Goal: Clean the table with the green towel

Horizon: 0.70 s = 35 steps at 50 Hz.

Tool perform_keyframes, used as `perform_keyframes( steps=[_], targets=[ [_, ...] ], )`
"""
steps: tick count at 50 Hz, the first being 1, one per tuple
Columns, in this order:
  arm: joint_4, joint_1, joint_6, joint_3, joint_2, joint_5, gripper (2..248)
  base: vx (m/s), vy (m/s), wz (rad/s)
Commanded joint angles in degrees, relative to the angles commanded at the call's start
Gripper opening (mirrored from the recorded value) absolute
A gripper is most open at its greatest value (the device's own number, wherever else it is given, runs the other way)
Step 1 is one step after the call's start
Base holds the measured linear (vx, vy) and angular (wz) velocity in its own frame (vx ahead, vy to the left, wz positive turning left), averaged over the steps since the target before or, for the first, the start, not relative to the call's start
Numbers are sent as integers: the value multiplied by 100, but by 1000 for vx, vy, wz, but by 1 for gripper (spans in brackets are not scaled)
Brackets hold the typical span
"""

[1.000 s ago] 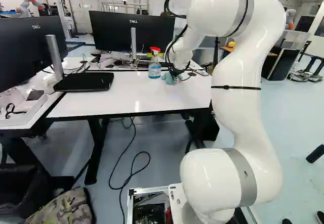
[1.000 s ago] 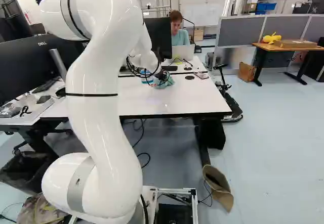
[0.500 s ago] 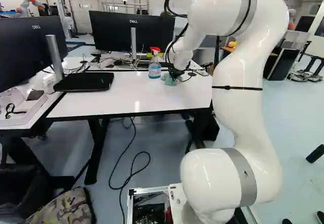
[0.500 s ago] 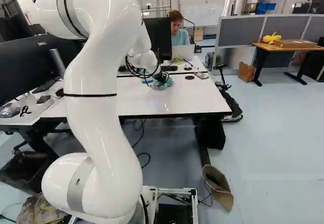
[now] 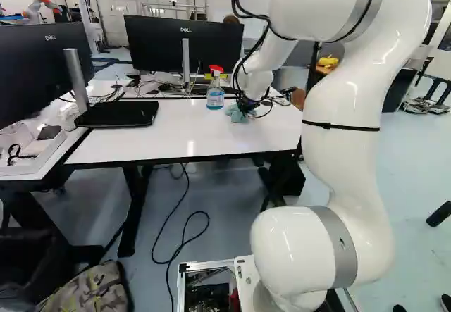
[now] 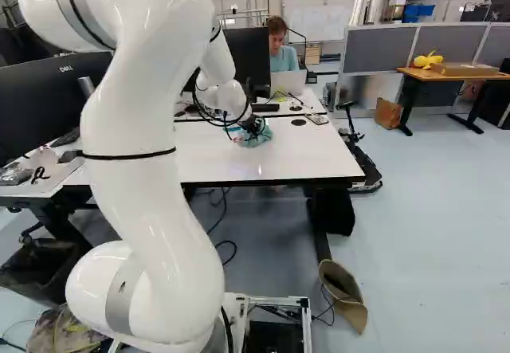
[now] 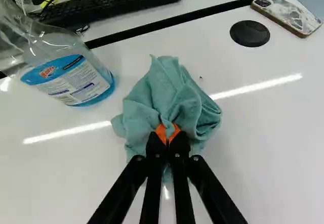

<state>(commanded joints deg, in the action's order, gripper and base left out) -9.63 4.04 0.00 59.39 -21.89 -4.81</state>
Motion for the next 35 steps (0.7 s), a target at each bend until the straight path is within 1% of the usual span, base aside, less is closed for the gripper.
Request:
perform_keyframes(
  steps=[17,35],
  targets=[
    [0,259,0,25,-20,0,26,0,0,0],
    [0,544,0,245,-194,0,26,0,0,0]
  ],
)
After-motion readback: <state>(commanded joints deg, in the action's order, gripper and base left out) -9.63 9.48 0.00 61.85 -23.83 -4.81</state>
